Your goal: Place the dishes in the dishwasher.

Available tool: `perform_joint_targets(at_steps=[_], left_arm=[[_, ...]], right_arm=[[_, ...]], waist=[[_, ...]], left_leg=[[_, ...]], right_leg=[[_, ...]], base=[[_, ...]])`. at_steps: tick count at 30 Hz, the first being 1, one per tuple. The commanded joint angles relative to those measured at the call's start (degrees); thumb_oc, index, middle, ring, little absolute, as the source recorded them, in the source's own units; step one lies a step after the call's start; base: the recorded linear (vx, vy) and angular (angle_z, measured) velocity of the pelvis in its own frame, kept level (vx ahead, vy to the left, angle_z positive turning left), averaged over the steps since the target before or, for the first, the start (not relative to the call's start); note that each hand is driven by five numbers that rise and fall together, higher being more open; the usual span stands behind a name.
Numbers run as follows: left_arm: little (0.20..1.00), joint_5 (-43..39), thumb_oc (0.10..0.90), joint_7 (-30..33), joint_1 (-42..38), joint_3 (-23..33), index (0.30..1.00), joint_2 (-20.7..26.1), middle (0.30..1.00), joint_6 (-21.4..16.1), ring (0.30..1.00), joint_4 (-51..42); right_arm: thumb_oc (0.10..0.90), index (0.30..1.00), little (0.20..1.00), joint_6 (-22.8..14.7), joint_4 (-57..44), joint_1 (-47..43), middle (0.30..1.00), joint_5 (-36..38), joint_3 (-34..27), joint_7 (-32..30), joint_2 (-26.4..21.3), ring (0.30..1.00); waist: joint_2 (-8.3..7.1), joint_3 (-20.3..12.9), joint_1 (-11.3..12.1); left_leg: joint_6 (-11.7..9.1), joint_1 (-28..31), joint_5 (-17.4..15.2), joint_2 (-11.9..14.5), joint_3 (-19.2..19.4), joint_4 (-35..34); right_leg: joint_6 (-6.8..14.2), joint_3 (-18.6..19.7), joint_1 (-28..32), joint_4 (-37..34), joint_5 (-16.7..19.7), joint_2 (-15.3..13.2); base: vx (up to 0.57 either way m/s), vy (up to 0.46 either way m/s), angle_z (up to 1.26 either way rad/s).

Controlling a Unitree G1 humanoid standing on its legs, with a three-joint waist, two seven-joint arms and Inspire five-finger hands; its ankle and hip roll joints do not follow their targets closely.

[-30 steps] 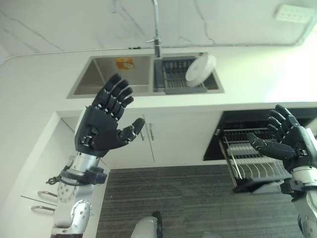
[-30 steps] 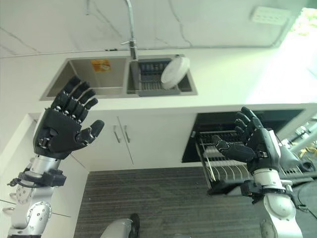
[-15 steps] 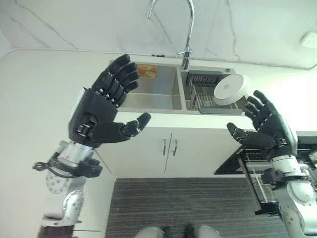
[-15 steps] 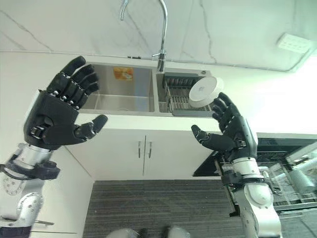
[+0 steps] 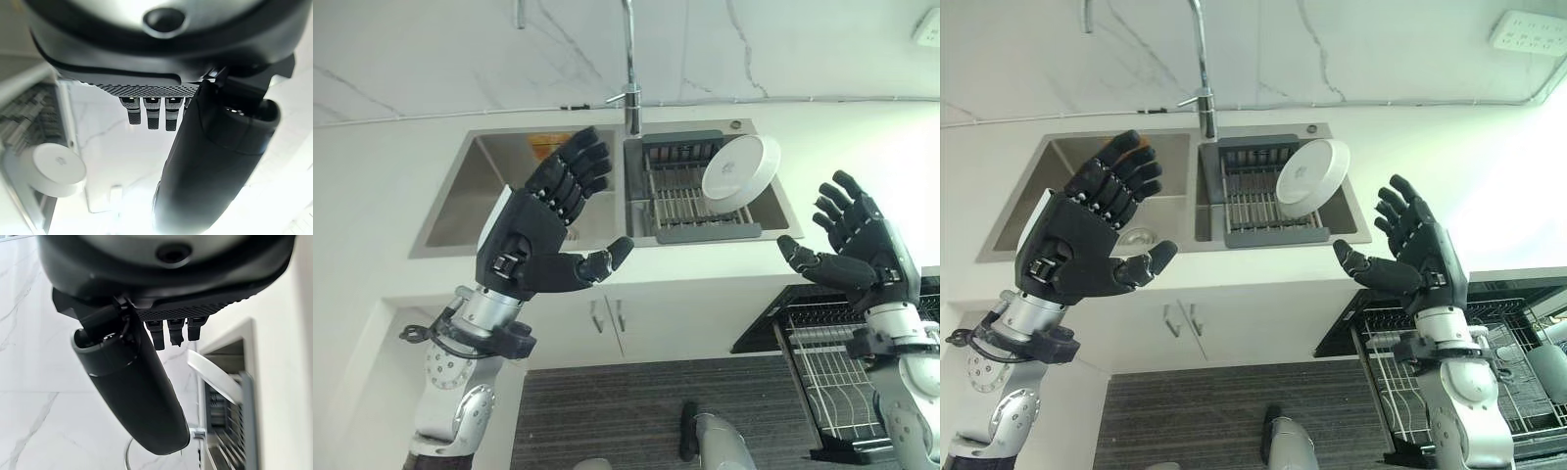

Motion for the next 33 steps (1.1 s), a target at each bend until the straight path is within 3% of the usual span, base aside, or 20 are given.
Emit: perform_joint_targets(at_steps=[1,7,9,11,12,13,16,20,27,31,33], left_arm=[[0.9,-1.8,0.8,-0.2,-1.8,2.3,0.9,1.9,0.9,-4.2,0.9,-5.2],[0.9,-2.0,0.8,-0.4,-0.8,2.5,0.9,1.2,0.9,-5.4,0.9,-4.4],[0.9,-1.8,0.8,-0.3,-0.6,2.4,0.9,0.5,0.9,-5.8,0.9,-4.2],[0.9,-1.2,0.8,0.0,-1.1,1.6,0.9,-1.1,0.9,-5.7,0.9,-3.9],[0.9,-1.3,0.8,-0.1,-1.5,1.1,0.9,-1.3,0.9,-5.4,0.9,-3.8],[0.9,-1.1,0.8,-0.5,-1.9,0.2,0.9,-1.4,0.9,-5.9,0.9,-3.2],[0.9,-0.6,0.8,-1.3,-2.1,-0.8,0.9,-1.1,0.9,-8.4,0.9,-2.0],[0.9,0.7,0.8,-0.3,-5.6,-2.6,0.9,-0.8,0.9,-8.5,0.9,0.2],[0.9,1.0,0.8,1.0,-6.5,-2.7,0.9,0.6,0.9,-7.5,0.9,1.2],[0.9,0.3,0.8,0.5,-5.9,-2.6,0.9,0.8,0.9,-6.8,0.9,1.6],[0.9,1.4,0.8,0.3,-5.3,-2.7,0.9,0.9,0.9,-7.7,0.9,1.8]], right_arm=[[0.8,0.9,0.9,-5.1,-4.6,-2.8,0.9,1.9,-3.2,-0.2,-0.9,0.9],[0.8,0.9,0.9,-4.6,-4.2,-3.7,0.9,8.0,-2.3,3.7,-1.9,0.9],[0.8,0.9,0.9,-5.1,-4.0,-3.6,0.9,10.4,-2.4,4.2,-2.0,0.9],[0.8,0.9,0.9,-5.1,-4.1,-3.2,0.9,11.9,-2.6,5.7,-1.8,0.9],[0.8,0.9,0.9,-5.2,-4.2,-3.2,0.9,12.1,-2.6,5.5,-1.8,0.9],[0.8,0.9,0.9,-4.9,-3.4,-4.0,0.9,11.1,-1.7,5.3,-1.7,0.9],[0.8,0.9,0.9,-6.1,-1.6,-6.3,0.9,9.3,2.1,5.8,0.2,0.9],[0.8,0.9,0.9,-5.6,-0.5,-6.6,0.9,10.7,3.8,6.5,3.0,0.9],[0.8,0.9,0.9,-5.0,2.4,-8.5,0.9,9.2,3.2,1.6,2.7,0.9],[0.8,0.9,0.9,-6.6,4.2,-10.8,0.9,10.1,3.0,-1.6,3.0,0.9],[0.8,0.9,0.9,-8.6,4.0,-11.1,0.9,11.1,2.8,-1.7,3.7,0.9]], waist=[[-1.82,-7.2,-0.1],[-1.45,-8.3,0.0],[-1.37,-8.3,0.3],[-1.98,-8.0,0.4],[-2.24,-7.7,0.5],[-1.63,-6.8,0.8],[-0.5,-6.5,1.6],[-0.96,-7.7,1.3],[-1.41,-7.5,1.8],[-1.02,-6.9,2.6],[-0.39,-6.0,2.6]], left_leg=[[8.3,-3.1,-4.5,-6.6,4.2,1.6],[7.1,-1.5,-3.6,-6.7,4.0,1.6],[6.5,-1.1,-0.8,-7.2,3.5,1.6],[5.5,-1.3,4.9,-8.1,4.6,1.6],[5.6,-2.3,4.9,-8.2,5.2,1.6],[6.9,-5.7,0.9,-9.8,5.1,1.6],[7.2,-10.2,0.9,-10.0,2.4,1.6],[7.8,-10.3,0.3,-10.6,1.4,1.6],[9.1,-9.2,-1.3,-10.5,3.4,1.6],[10.2,-9.1,-1.3,-10.9,1.8,1.6],[10.8,-9.1,-0.6,-11.2,-0.5,1.6]], right_leg=[[9.7,2.4,4.7,-10.6,-0.2,-2.2],[7.6,2.4,5.9,-10.6,-1.9,-0.1],[6.7,2.7,6.5,-10.6,-2.7,0.6],[5.5,3.4,8.0,-10.6,-3.8,1.1],[5.5,3.2,8.5,-10.6,-3.8,0.9],[6.5,2.5,8.8,-10.6,-3.5,1.2],[7.2,2.5,9.3,-10.6,-3.7,2.6],[7.7,0.6,9.8,-10.6,-3.3,1.7],[8.5,-1.4,10.1,-10.6,-2.9,0.3],[9.0,-2.8,12.2,-10.6,0.2,1.2],[9.1,-1.0,13.1,-10.6,3.4,2.1]], base=[[0.16,-0.258,0.15],[0.08,-0.154,-0.08],[0.08,-0.102,-0.01],[0.06,-0.072,-0.02],[-0.02,0.042,0.08],[-0.04,0.109,0.31],[-0.03,0.185,0.33],[0.01,0.192,-0.26],[0.01,0.1,-0.05],[0.03,0.08,0.02],[0.03,-0.033,-0.03]])
